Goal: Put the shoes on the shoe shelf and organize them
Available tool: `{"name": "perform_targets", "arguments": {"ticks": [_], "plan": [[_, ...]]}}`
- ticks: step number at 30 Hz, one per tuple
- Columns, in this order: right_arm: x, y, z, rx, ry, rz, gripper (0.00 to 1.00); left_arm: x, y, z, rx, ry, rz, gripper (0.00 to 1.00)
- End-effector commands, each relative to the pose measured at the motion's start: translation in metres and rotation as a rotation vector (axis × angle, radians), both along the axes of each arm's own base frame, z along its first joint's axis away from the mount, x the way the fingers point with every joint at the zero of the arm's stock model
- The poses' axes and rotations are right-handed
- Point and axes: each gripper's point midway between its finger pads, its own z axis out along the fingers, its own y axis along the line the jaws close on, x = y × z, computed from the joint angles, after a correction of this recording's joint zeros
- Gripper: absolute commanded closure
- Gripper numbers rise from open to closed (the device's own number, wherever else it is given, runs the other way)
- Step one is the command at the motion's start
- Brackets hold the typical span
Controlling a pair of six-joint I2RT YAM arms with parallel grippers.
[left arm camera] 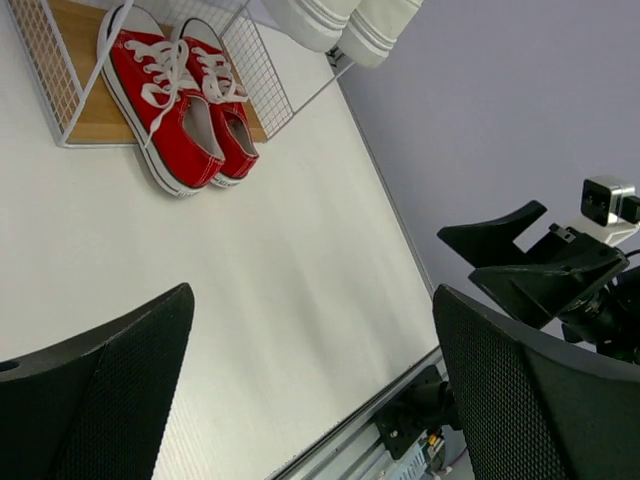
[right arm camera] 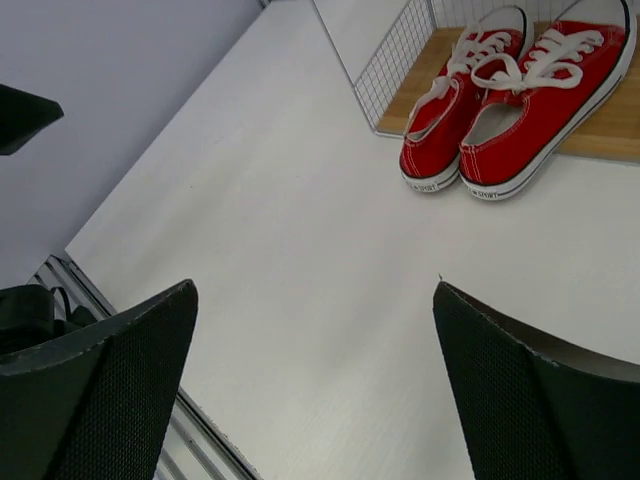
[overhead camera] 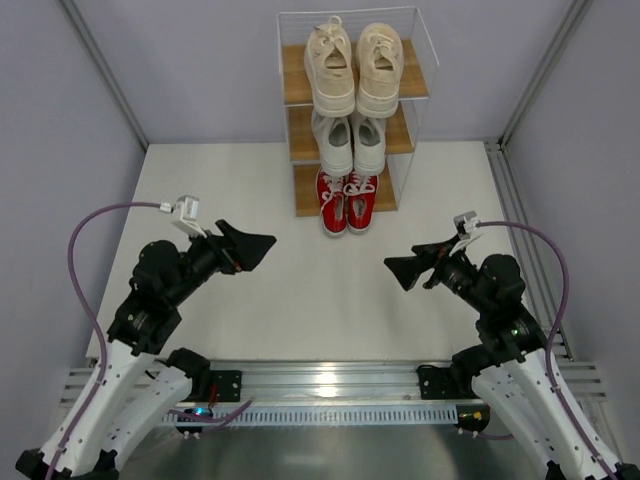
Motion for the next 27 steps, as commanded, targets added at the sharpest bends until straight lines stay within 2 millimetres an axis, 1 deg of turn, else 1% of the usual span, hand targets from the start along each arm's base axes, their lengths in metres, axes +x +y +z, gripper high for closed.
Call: {"name": "perform_targets", "arguments": {"ticks": [1,2,4,5,6,7,8,9,10,11,12,13,15,17,18,19,20,24,27], "plan": [[-0.024,0.001,0.019,0.04,-0.026,0.048,0.0,-0.034,0.016,-0.002,0.05,-0.005,-0.011,0.0],[-0.028,0.0,0.02,0.045,-0.018,0.047,0.0,-0.04,0.021,-0.009,0.068,0.022,-0.002,0.0],[-0.036,-0.001,0.021,0.051,0.002,0.05,0.0,-0.05,0.029,-0.003,0.074,0.012,0.009,0.0],[-0.039,-0.001,0.02,0.058,0.019,0.056,0.0,-0.056,0.034,-0.009,0.088,0.034,0.02,0.0],[-0.044,0.001,0.022,0.061,0.02,0.079,0.0,-0.061,0.038,-0.003,0.088,0.025,0.028,0.0],[-0.047,0.001,0.017,0.058,0.045,0.081,0.0,-0.064,0.04,-0.002,0.093,0.027,0.03,0.0],[-0.049,0.0,0.015,0.055,0.054,0.079,0.0,-0.069,0.045,-0.006,0.112,0.047,0.044,0.0],[-0.05,-0.002,0.013,0.053,0.065,0.072,0.0,-0.074,0.049,0.0,0.122,0.032,0.046,0.0],[-0.053,-0.003,0.008,0.044,0.091,0.07,0.0,-0.078,0.053,-0.004,0.144,0.047,0.051,0.0],[-0.055,-0.003,0.006,0.042,0.098,0.069,0.0,-0.082,0.056,-0.001,0.152,0.034,0.052,0.0],[-0.058,-0.005,0.002,0.037,0.117,0.067,0.0,-0.084,0.061,0.005,0.168,0.015,0.069,0.0],[-0.059,-0.006,0.0,0.037,0.124,0.062,0.0,-0.087,0.065,0.001,0.184,0.027,0.08,0.0],[-0.062,-0.009,-0.002,0.038,0.138,0.045,0.0,-0.09,0.073,0.005,0.197,0.016,0.107,0.0],[-0.062,-0.016,-0.006,0.038,0.164,-0.006,0.0,-0.093,0.077,0.005,0.205,0.023,0.121,0.0],[-0.062,-0.019,-0.003,0.039,0.167,-0.023,0.0,-0.094,0.077,0.006,0.205,0.023,0.12,0.0],[-0.064,-0.021,-0.004,0.043,0.19,-0.039,0.0,-0.095,0.079,0.005,0.211,0.033,0.125,0.01],[-0.064,-0.024,-0.003,0.045,0.193,-0.055,0.0,-0.097,0.079,0.008,0.208,0.029,0.123,0.0],[-0.066,-0.03,0.01,0.101,0.207,-0.111,0.0,-0.102,0.08,0.014,0.199,0.02,0.115,0.01],[-0.069,-0.031,0.021,0.107,0.19,-0.106,0.0,-0.105,0.081,0.023,0.176,-0.004,0.119,0.0]]}}
